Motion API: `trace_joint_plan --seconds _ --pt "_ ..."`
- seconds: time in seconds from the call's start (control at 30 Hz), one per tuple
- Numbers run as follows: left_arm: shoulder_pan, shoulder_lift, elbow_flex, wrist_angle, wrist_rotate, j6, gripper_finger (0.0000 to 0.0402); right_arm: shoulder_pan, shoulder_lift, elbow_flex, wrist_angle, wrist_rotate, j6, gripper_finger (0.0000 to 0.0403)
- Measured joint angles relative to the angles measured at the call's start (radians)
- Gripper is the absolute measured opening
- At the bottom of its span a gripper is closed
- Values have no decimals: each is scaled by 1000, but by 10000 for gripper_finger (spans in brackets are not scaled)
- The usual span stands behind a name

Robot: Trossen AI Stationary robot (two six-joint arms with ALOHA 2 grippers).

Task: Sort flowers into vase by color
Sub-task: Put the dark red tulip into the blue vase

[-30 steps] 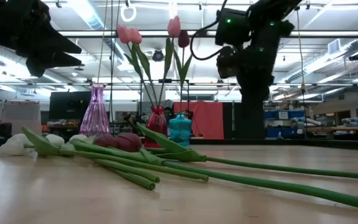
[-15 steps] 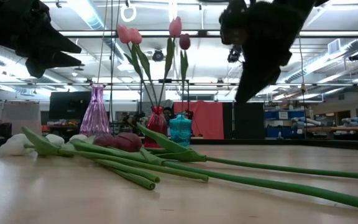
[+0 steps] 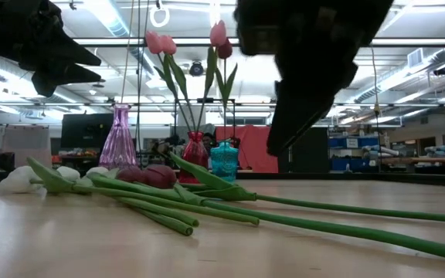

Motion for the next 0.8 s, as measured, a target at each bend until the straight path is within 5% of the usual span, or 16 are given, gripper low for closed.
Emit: trace_joint_plan --seconds 0.27,0.8 --pt "0 0 0 -6 0 2 211 -7 177 221 -273 51 5 130" --pt "0 0 0 -11 0 2 211 -56 215 259 -264 5 -24 121"
